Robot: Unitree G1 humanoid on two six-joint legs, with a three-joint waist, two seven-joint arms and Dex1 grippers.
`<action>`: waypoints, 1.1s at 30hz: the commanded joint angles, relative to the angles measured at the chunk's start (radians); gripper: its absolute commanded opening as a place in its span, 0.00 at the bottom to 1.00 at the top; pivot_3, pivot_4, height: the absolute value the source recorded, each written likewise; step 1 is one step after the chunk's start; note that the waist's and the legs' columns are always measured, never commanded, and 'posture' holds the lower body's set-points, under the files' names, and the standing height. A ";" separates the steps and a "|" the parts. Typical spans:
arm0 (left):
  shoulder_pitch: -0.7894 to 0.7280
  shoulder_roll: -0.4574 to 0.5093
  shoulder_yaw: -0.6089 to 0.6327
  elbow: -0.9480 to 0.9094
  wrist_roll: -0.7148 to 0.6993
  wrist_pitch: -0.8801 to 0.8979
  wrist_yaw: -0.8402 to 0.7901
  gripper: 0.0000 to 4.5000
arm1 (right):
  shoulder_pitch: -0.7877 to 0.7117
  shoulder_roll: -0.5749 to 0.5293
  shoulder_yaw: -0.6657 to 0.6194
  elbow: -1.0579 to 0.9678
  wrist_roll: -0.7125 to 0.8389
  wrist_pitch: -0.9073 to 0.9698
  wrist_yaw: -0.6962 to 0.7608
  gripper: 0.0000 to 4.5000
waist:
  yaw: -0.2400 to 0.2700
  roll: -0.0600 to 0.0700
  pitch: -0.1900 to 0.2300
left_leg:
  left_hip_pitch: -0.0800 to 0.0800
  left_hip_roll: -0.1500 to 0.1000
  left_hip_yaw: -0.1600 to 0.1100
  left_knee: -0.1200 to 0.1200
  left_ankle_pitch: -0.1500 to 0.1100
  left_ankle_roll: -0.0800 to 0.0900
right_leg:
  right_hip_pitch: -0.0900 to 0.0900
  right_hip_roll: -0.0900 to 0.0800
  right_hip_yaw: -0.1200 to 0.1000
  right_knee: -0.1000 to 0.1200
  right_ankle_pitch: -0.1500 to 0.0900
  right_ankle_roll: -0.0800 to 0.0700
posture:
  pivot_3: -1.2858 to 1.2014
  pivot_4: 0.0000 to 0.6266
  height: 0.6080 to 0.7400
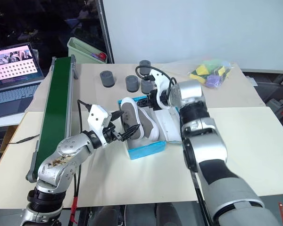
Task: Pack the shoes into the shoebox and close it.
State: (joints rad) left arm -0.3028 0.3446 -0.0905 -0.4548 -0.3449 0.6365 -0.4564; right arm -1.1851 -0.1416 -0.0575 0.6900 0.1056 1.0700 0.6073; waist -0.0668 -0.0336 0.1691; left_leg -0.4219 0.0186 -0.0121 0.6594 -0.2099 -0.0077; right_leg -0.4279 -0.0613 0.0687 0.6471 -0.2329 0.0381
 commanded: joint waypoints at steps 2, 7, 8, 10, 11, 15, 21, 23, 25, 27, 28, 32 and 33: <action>-0.005 0.000 0.007 -0.045 -0.002 -0.009 0.010 1.00 | 0.034 0.082 -0.042 -0.082 0.024 -0.046 -0.151 0.67 | -0.002 0.000 0.000 | 0.000 0.000 0.000 0.000 0.000 0.000 | 0.000 0.000 0.000 0.000 0.000 0.000 | 0.52 0.24 0.92; 0.006 0.008 0.012 -0.067 -0.006 0.001 0.017 1.00 | -0.025 0.117 -0.079 -0.071 0.055 -0.197 -0.210 0.67 | -0.002 0.000 0.000 | 0.001 0.000 0.000 0.001 0.000 0.000 | 0.000 0.000 0.000 0.000 0.000 0.000 | 0.52 0.24 0.92; 0.008 0.011 0.014 -0.068 -0.006 0.001 0.017 1.00 | -0.040 0.113 -0.072 -0.070 0.053 -0.225 -0.211 0.67 | -0.002 0.000 0.000 | 0.000 0.000 0.000 0.001 0.000 0.000 | 0.000 0.000 0.000 0.000 0.000 0.000 | 0.52 0.24 0.92; 0.011 0.015 0.018 -0.071 -0.007 0.002 0.017 1.00 | -0.064 0.102 -0.057 -0.070 0.044 -0.278 -0.208 0.67 | -0.002 0.001 0.000 | 0.000 0.000 0.000 0.001 0.000 0.000 | -0.001 0.000 0.000 0.000 0.000 0.000 | 0.52 0.24 0.92; 0.009 0.017 0.022 -0.069 -0.008 0.003 0.016 1.00 | -0.075 0.097 -0.054 -0.070 0.046 -0.287 -0.203 0.67 | -0.002 0.001 0.001 | 0.000 0.000 0.000 0.001 0.000 0.000 | -0.001 0.000 0.000 0.000 0.000 0.000 | 0.52 0.24 0.92; 0.009 0.023 0.028 -0.063 -0.010 0.000 0.013 1.00 | -0.069 0.087 -0.044 -0.088 0.056 -0.296 -0.195 0.52 | 0.000 0.001 0.000 | 0.000 0.000 0.000 0.000 0.000 0.000 | 0.000 0.000 0.000 0.000 0.000 0.000 | 0.52 0.24 0.92; 0.010 0.030 0.036 -0.050 -0.008 -0.007 0.009 1.00 | -0.004 0.109 -0.028 -0.163 0.074 -0.268 -0.204 0.08 | 0.001 0.001 0.000 | 0.000 0.000 0.000 0.000 0.000 0.000 | 0.000 0.000 0.000 0.000 0.000 0.000 | 0.52 0.24 0.92; 0.011 0.028 0.034 -0.049 -0.006 -0.009 0.009 1.00 | 0.014 0.119 -0.018 -0.166 0.074 -0.273 -0.215 0.01 | -0.001 0.001 0.000 | -0.001 0.000 0.000 0.000 0.000 0.000 | 0.000 0.000 0.000 0.000 0.000 0.000 | 0.52 0.24 0.92; 0.013 0.026 0.031 -0.049 -0.004 -0.011 0.010 1.00 | 0.021 0.125 -0.001 -0.163 0.064 -0.289 -0.219 0.01 | -0.002 0.001 0.000 | 0.000 0.000 0.000 0.000 0.000 0.000 | 0.000 0.000 0.000 0.000 0.000 0.000 | 0.52 0.24 0.92; 0.019 0.025 0.030 -0.056 -0.003 -0.010 0.013 1.00 | -0.020 0.111 0.003 -0.133 0.051 -0.347 -0.223 0.01 | -0.002 0.001 0.000 | 0.000 0.000 0.000 0.000 0.000 0.000 | 0.000 0.000 0.000 0.000 0.000 0.000 | 0.52 0.24 0.92; 0.023 0.025 0.030 -0.060 -0.002 -0.009 0.014 1.00 | -0.053 0.101 -0.002 -0.121 0.052 -0.383 -0.221 0.01 | -0.002 0.001 0.000 | 0.000 0.000 0.000 0.000 0.000 0.000 | 0.000 0.000 0.000 0.000 0.000 0.000 | 0.52 0.24 0.92; 0.038 0.025 0.026 -0.088 -0.002 0.001 0.023 1.00 | -0.161 0.083 -0.020 -0.062 0.061 -0.477 -0.226 0.01 | -0.001 0.001 0.002 | -0.001 0.000 0.000 0.000 0.000 0.000 | -0.001 0.000 0.000 0.000 0.000 0.000 | 0.52 0.24 0.92; 0.041 0.024 0.024 -0.096 -0.002 0.004 0.027 1.00 | -0.163 0.084 -0.011 -0.043 0.059 -0.480 -0.222 0.01 | -0.001 0.001 0.002 | -0.001 0.000 0.000 0.000 0.000 0.000 | -0.002 0.000 0.000 0.000 0.000 0.000 | 0.52 0.24 0.92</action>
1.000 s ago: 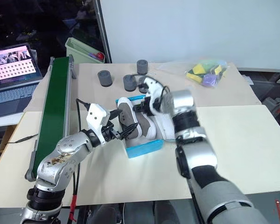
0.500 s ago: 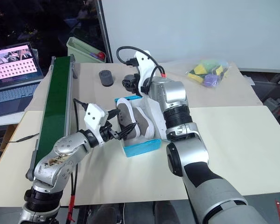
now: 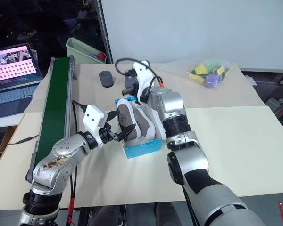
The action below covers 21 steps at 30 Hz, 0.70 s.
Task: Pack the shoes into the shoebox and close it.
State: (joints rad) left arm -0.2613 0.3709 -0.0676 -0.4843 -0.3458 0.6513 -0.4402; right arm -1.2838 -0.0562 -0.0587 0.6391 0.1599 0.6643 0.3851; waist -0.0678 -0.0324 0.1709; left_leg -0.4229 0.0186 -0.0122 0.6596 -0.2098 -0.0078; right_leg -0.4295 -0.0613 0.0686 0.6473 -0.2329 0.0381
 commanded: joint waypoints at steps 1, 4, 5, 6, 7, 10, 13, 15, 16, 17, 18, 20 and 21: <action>0.002 -0.005 0.000 -0.072 -0.002 -0.007 0.016 1.00 | -0.056 0.007 0.009 0.041 -0.006 -0.082 0.006 0.01 | -0.001 0.000 0.000 | 0.000 0.000 0.000 -0.001 0.000 0.000 | 0.000 0.000 0.000 0.000 0.000 0.000 | 0.52 0.24 0.92; 0.009 -0.010 0.001 -0.086 -0.005 0.003 0.027 1.00 | 0.005 0.045 0.089 0.117 -0.030 -0.081 0.080 0.01 | -0.001 -0.001 -0.001 | 0.002 0.001 0.000 -0.001 0.000 0.000 | 0.004 0.000 0.000 -0.001 0.000 0.000 | 0.52 0.24 0.92; 0.011 -0.011 0.002 -0.089 -0.006 0.006 0.031 1.00 | 0.029 0.055 0.111 0.148 -0.041 -0.096 0.102 0.01 | -0.001 -0.001 -0.001 | 0.004 0.000 0.000 -0.001 0.000 0.000 | 0.005 0.000 0.000 -0.002 0.000 0.000 | 0.52 0.24 0.92; 0.013 -0.010 0.002 -0.091 -0.006 0.008 0.032 1.00 | 0.060 0.063 0.138 0.210 -0.064 -0.105 0.122 0.01 | -0.001 -0.001 -0.001 | 0.005 0.000 0.000 -0.001 0.000 0.000 | 0.006 0.000 0.000 -0.003 0.000 0.000 | 0.52 0.24 0.92; 0.013 -0.010 0.001 -0.094 -0.008 0.012 0.034 1.00 | 0.085 0.069 0.147 0.264 -0.075 -0.119 0.134 0.01 | -0.001 -0.001 -0.001 | 0.006 0.000 0.000 -0.001 0.000 0.000 | 0.006 0.000 0.000 -0.003 0.000 0.000 | 0.52 0.24 0.92; -0.003 -0.008 0.010 -0.097 -0.016 0.027 0.038 1.00 | 0.114 0.074 0.163 0.393 -0.099 -0.154 0.169 0.01 | 0.004 0.001 0.001 | 0.004 0.000 0.001 -0.001 0.000 0.000 | 0.004 0.000 0.001 -0.001 0.000 0.000 | 0.52 0.24 0.92; -0.028 -0.005 0.029 -0.089 -0.025 0.042 0.040 1.00 | 0.091 0.077 0.171 0.474 -0.126 -0.205 0.183 0.01 | 0.006 0.001 0.001 | 0.004 0.000 0.000 0.000 0.000 0.000 | 0.005 0.000 0.000 0.000 0.000 0.000 | 0.52 0.24 0.92; -0.039 -0.006 0.039 -0.079 -0.026 0.046 0.041 1.00 | 0.062 0.083 0.160 0.503 -0.128 -0.227 0.187 0.01 | 0.006 0.001 0.001 | 0.004 0.000 0.000 0.000 0.000 0.000 | 0.005 0.000 0.000 -0.001 0.000 0.000 | 0.52 0.24 0.92; -0.040 -0.006 0.040 -0.077 -0.026 0.046 0.042 1.00 | 0.053 0.086 0.156 0.513 -0.129 -0.236 0.186 0.01 | 0.006 0.001 0.001 | 0.005 0.000 0.000 0.000 0.000 0.000 | 0.005 0.000 0.000 -0.001 0.000 0.000 | 0.52 0.24 0.92; -0.037 -0.007 0.037 -0.082 -0.024 0.048 0.044 1.00 | 0.046 0.090 0.152 0.521 -0.130 -0.242 0.187 0.01 | 0.006 0.001 0.001 | 0.005 0.000 0.000 0.000 0.000 0.000 | 0.005 0.000 0.000 -0.001 0.000 0.000 | 0.52 0.24 0.92; -0.035 -0.008 0.034 -0.086 -0.023 0.050 0.046 1.00 | 0.041 0.093 0.150 0.528 -0.130 -0.247 0.187 0.01 | 0.006 0.001 0.001 | 0.005 0.000 0.000 0.000 0.000 0.000 | 0.005 0.000 0.000 -0.001 0.000 0.000 | 0.52 0.24 0.92; -0.034 -0.010 0.033 -0.093 -0.022 0.055 0.049 1.00 | 0.037 0.098 0.145 0.536 -0.129 -0.254 0.190 0.01 | 0.006 0.001 0.001 | 0.005 0.000 0.000 0.000 0.000 0.000 | 0.005 0.000 0.000 -0.001 0.000 0.000 | 0.52 0.24 0.92; -0.037 -0.010 0.034 -0.094 -0.023 0.058 0.050 1.00 | 0.037 0.100 0.141 0.540 -0.129 -0.255 0.192 0.01 | 0.006 0.001 0.001 | 0.005 0.000 0.000 0.000 0.000 0.000 | 0.005 0.000 0.000 -0.001 0.000 0.000 | 0.52 0.24 0.92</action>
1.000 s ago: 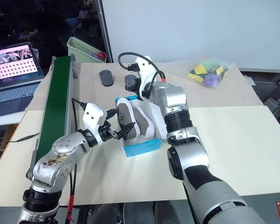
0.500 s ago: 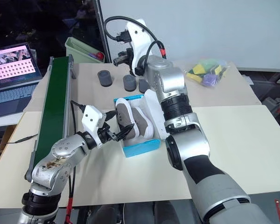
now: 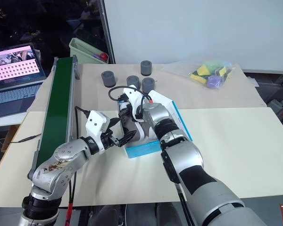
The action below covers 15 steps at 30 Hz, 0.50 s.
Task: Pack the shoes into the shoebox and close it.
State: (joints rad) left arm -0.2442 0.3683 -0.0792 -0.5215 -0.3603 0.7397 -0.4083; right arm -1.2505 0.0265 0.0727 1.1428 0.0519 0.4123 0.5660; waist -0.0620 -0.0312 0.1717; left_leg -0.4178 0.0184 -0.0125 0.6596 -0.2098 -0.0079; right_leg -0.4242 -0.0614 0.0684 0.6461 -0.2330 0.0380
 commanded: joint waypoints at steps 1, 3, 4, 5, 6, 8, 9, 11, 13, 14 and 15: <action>-0.053 -0.008 0.049 -0.060 -0.010 -0.029 0.022 1.00 | 0.013 0.019 0.014 0.036 -0.025 0.000 0.015 0.01 | 0.000 0.000 0.000 | 0.000 0.000 0.000 0.000 0.000 0.000 | 0.000 0.000 0.000 0.000 0.000 0.000 | 0.52 0.24 0.92; -0.048 -0.009 0.053 -0.062 -0.012 -0.028 0.025 1.00 | 0.030 0.022 0.019 0.034 -0.031 0.003 0.017 0.01 | 0.000 0.000 0.000 | 0.000 0.000 0.000 0.000 0.000 0.000 | 0.000 0.000 0.000 0.000 0.000 0.000 | 0.52 0.24 0.92; -0.047 -0.007 0.051 -0.062 -0.010 -0.029 0.024 1.00 | 0.037 0.023 0.021 0.032 -0.033 0.005 0.018 0.01 | 0.000 0.000 0.000 | 0.000 0.000 0.000 0.000 0.000 0.000 | 0.000 0.000 0.000 0.000 0.000 0.000 | 0.52 0.24 0.92; -0.047 -0.005 0.048 -0.062 -0.010 -0.030 0.023 1.00 | 0.040 0.022 0.020 0.025 -0.030 0.009 0.023 0.01 | 0.000 0.000 0.000 | 0.000 0.000 0.000 0.000 0.000 0.000 | 0.000 0.000 0.000 0.000 0.000 0.000 | 0.52 0.24 0.92; -0.048 -0.004 0.046 -0.063 -0.010 -0.030 0.022 1.00 | 0.043 0.022 0.020 0.020 -0.029 0.013 0.027 0.01 | 0.000 0.000 0.000 | 0.000 0.000 0.000 0.000 0.000 0.000 | 0.000 0.000 0.000 0.000 0.000 0.000 | 0.52 0.24 0.92; -0.057 -0.005 0.048 -0.061 -0.014 -0.024 0.023 1.00 | 0.037 0.006 -0.002 -0.033 -0.001 0.035 0.042 0.01 | 0.001 0.000 0.000 | 0.000 0.000 0.000 0.000 0.000 0.000 | 0.000 0.000 0.000 0.000 0.000 0.000 | 0.52 0.24 0.92; -0.057 0.003 0.040 -0.060 -0.011 -0.025 0.015 1.00 | 0.050 -0.024 -0.017 -0.148 0.027 0.091 0.059 0.01 | 0.001 0.000 0.000 | 0.000 0.000 0.000 0.000 0.000 0.000 | 0.000 0.000 0.000 0.000 0.000 0.000 | 0.52 0.24 0.92; -0.057 0.013 0.030 -0.059 -0.008 -0.025 0.006 1.00 | 0.072 -0.058 -0.030 -0.302 0.058 0.170 0.078 0.01 | 0.006 0.000 0.000 | -0.001 0.000 -0.001 0.000 0.000 0.000 | 0.000 0.000 0.000 0.001 0.000 0.000 | 0.52 0.24 0.92; -0.062 0.005 0.041 -0.058 -0.017 -0.018 0.013 1.00 | 0.105 -0.078 -0.064 -0.465 0.113 0.296 0.079 0.01 | 0.009 0.000 0.000 | -0.002 0.000 -0.001 0.000 0.000 0.000 | -0.001 0.000 -0.001 0.001 0.000 0.000 | 0.52 0.24 0.92; -0.067 0.001 0.047 -0.051 -0.020 -0.016 0.016 1.00 | 0.120 -0.091 -0.086 -0.553 0.147 0.368 0.073 0.01 | 0.012 0.000 0.000 | -0.002 0.000 -0.001 0.000 0.000 0.000 | -0.001 0.000 -0.001 0.001 0.000 0.000 | 0.52 0.24 0.92; -0.067 -0.001 0.051 -0.049 -0.021 -0.016 0.018 1.00 | 0.136 -0.099 -0.100 -0.623 0.170 0.422 0.065 0.01 | 0.014 0.000 0.000 | -0.003 0.000 -0.001 0.000 0.000 0.000 | -0.001 0.000 -0.001 0.002 0.000 0.000 | 0.52 0.24 0.92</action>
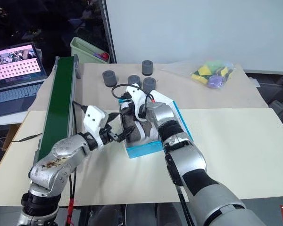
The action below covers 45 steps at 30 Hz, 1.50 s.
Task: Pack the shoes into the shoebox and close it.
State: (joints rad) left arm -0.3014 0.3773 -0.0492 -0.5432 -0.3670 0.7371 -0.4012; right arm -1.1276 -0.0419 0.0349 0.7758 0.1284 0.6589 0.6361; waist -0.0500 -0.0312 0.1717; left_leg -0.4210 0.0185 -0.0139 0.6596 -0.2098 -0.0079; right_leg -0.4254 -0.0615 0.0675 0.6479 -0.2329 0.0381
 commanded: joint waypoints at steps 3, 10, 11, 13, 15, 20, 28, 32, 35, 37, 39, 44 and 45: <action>-0.007 -0.007 0.003 -0.019 -0.006 -0.022 -0.002 1.00 | 0.052 -0.059 -0.150 -0.473 0.179 0.340 -0.064 0.01 | 0.004 0.000 0.000 | -0.001 0.000 -0.001 0.000 0.000 0.000 | -0.001 0.000 -0.001 0.000 0.000 0.000 | 0.52 0.24 0.92; -0.013 0.016 -0.006 0.024 0.011 -0.061 -0.045 1.00 | 0.222 -0.122 -0.249 -0.794 0.260 0.554 -0.162 0.19 | 0.009 0.000 0.000 | 0.000 0.000 0.000 0.000 0.000 0.000 | 0.000 0.000 -0.001 -0.004 0.000 0.000 | 0.52 0.24 0.92; -0.009 0.021 -0.005 0.030 0.015 -0.068 -0.050 1.00 | 0.252 -0.131 -0.277 -0.836 0.279 0.587 -0.172 0.25 | 0.010 0.000 0.000 | 0.000 0.000 0.000 0.000 0.000 0.000 | 0.000 0.000 -0.001 -0.004 0.000 0.000 | 0.52 0.24 0.92; 0.015 0.050 -0.004 0.025 0.023 -0.089 -0.076 1.00 | 0.356 -0.223 -0.318 -0.949 0.298 0.641 -0.165 0.41 | 0.014 0.000 0.000 | -0.001 0.000 0.000 0.000 0.000 0.000 | 0.000 0.000 -0.001 -0.004 0.000 0.000 | 0.52 0.24 0.92; 0.044 0.079 0.010 0.001 0.017 -0.100 -0.095 1.00 | 0.420 -0.320 -0.391 -1.035 0.365 0.688 -0.114 0.56 | 0.018 0.000 0.000 | -0.003 -0.001 0.000 0.000 0.000 0.000 | 0.000 -0.001 -0.001 -0.004 0.000 0.000 | 0.52 0.24 0.92; 0.091 0.113 0.035 -0.014 0.007 -0.112 -0.106 1.00 | 0.503 -0.518 -0.550 -1.115 0.537 0.769 0.017 0.94 | 0.008 0.001 0.001 | -0.001 0.000 0.001 0.000 0.000 0.000 | 0.001 0.000 0.000 -0.006 -0.001 0.001 | 0.52 0.24 0.92; 0.099 0.117 0.032 -0.045 0.000 -0.096 -0.106 1.00 | 0.914 -0.786 -0.287 -1.237 0.507 0.583 0.189 0.99 | 0.004 0.000 0.000 | 0.006 0.000 0.006 0.000 0.000 0.001 | 0.006 0.001 0.005 -0.006 -0.003 0.002 | 0.52 0.24 0.92; 0.141 0.143 0.058 -0.096 -0.021 -0.080 -0.122 1.00 | 1.005 -0.774 -0.136 -1.251 0.451 0.511 0.136 0.99 | 0.004 -0.002 -0.001 | 0.005 0.001 0.005 0.000 0.000 0.001 | 0.005 0.002 0.004 -0.006 -0.005 0.005 | 0.52 0.24 0.92; 0.157 0.154 0.068 -0.116 -0.030 -0.075 -0.123 1.00 | 1.006 -0.734 -0.101 -1.211 0.417 0.487 0.078 0.99 | 0.007 -0.002 -0.001 | 0.005 0.000 0.007 0.001 0.000 0.001 | 0.004 0.001 0.006 -0.006 -0.005 0.006 | 0.52 0.24 0.92; 0.162 0.158 0.070 -0.121 -0.032 -0.072 -0.119 1.00 | 0.979 -0.651 -0.085 -1.137 0.378 0.465 -0.010 0.99 | 0.009 -0.005 -0.002 | 0.006 0.000 0.007 0.001 0.000 0.001 | 0.005 0.001 0.005 -0.006 -0.005 0.007 | 0.52 0.24 0.92; 0.163 0.159 0.071 -0.124 -0.035 -0.071 -0.114 1.00 | 0.958 -0.582 -0.083 -1.070 0.336 0.430 -0.080 0.99 | 0.009 -0.005 -0.003 | 0.007 0.001 0.006 0.002 0.000 0.001 | 0.006 0.002 0.005 -0.006 -0.006 0.008 | 0.52 0.24 0.92; 0.162 0.157 0.068 -0.124 -0.039 -0.071 -0.107 1.00 | 0.936 -0.466 -0.114 -0.965 0.270 0.384 -0.210 0.99 | 0.010 -0.005 -0.002 | 0.005 0.000 0.006 0.001 0.000 0.001 | 0.005 0.001 0.005 -0.006 -0.003 0.002 | 0.52 0.24 0.92; 0.162 0.157 0.068 -0.122 -0.039 -0.071 -0.106 1.00 | 0.936 -0.443 -0.118 -0.950 0.264 0.369 -0.228 0.99 | 0.010 -0.006 -0.003 | 0.005 0.000 0.006 0.001 0.000 0.001 | 0.005 0.001 0.005 -0.006 -0.003 0.002 | 0.52 0.24 0.92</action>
State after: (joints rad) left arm -0.1369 0.5316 0.0063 -0.6252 -0.3980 0.6672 -0.5127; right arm -0.1914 -0.5062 -0.0673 -0.2048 0.4124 1.0569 0.4501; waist -0.0398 -0.0369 0.1689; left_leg -0.4152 0.0189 -0.0077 0.6611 -0.2101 -0.0072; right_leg -0.4198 -0.0605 0.0724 0.6418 -0.2357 0.0404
